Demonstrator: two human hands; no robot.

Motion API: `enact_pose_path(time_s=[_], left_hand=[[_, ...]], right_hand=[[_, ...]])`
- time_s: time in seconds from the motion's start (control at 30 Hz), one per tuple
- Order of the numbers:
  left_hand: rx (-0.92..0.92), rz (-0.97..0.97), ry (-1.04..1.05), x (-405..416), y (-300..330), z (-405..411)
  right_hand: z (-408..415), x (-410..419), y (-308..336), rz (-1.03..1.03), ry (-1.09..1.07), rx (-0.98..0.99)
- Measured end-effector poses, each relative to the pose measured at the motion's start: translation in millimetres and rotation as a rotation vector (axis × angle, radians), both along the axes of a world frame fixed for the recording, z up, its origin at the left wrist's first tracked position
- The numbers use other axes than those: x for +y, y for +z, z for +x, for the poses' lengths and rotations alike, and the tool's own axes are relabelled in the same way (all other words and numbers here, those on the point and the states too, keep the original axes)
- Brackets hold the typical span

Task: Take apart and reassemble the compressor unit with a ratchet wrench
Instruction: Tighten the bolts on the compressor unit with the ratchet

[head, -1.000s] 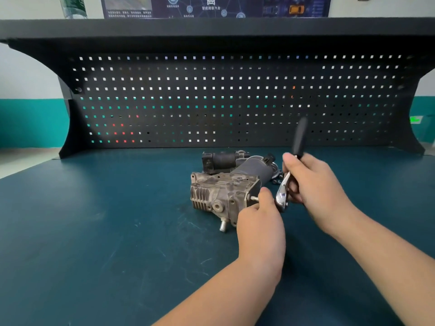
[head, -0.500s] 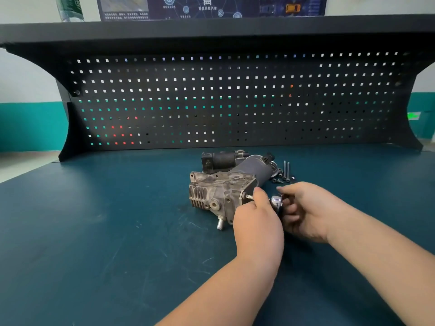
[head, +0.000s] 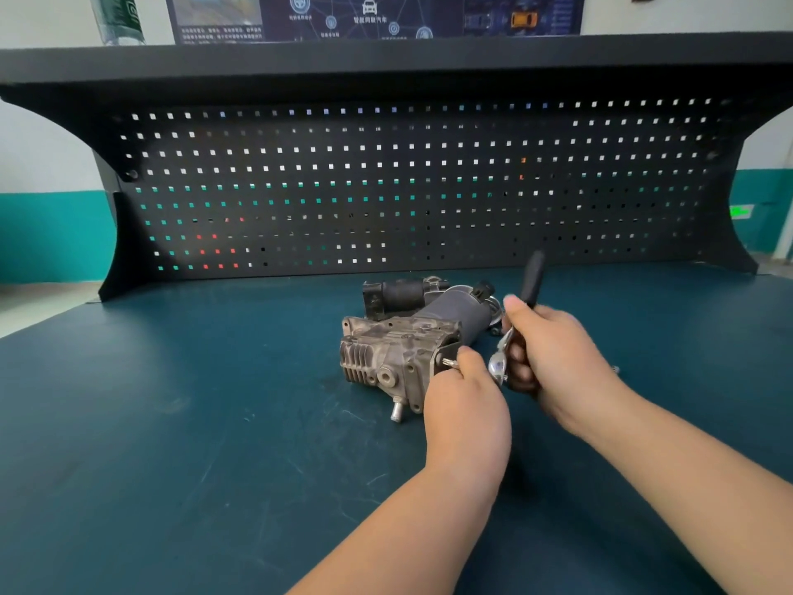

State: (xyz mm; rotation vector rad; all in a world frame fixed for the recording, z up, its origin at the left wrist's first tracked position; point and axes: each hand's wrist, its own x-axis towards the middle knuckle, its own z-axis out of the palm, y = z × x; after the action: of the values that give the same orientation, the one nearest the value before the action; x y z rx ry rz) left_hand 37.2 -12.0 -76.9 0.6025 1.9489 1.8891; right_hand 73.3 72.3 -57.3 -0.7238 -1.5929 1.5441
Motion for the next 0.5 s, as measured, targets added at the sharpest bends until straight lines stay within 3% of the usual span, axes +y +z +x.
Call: enact_pose_path(time_s=[0.07, 0.13, 0.2, 0.37, 0.43, 0.5], left_hand=[[0.004, -0.018, 0.007, -0.2, 1.0, 0.4], [0.019, -0.03, -0.011, -0.8, 0.9, 0.1], [0.094, -0.094, -0.042, -1.9, 0.5, 1.0], [0.507, -0.425, -0.055, -3.3, 1.1, 1.0], [0.529, -0.469, -0.041, -4.8, 3.0, 2.2], [0.444, -0.376, -0.011, -4.4, 0.7, -0.1]], right_hand=[[0.7, -0.6, -2.0, -0.331, 0.091, -0.015], [1.7, -1.8, -3.7, -0.466, 0.138, -0.051], [1.1, -0.6, -3.8, -0.433, 0.134, -0.049], [2.0, -1.0, 2.4, -0.278, 0.1, -0.029], [2.3, -1.5, 3.1, -0.272, 0.104, -0.026], [1.8, -1.2, 2.8, -0.271, 0.104, -0.027]])
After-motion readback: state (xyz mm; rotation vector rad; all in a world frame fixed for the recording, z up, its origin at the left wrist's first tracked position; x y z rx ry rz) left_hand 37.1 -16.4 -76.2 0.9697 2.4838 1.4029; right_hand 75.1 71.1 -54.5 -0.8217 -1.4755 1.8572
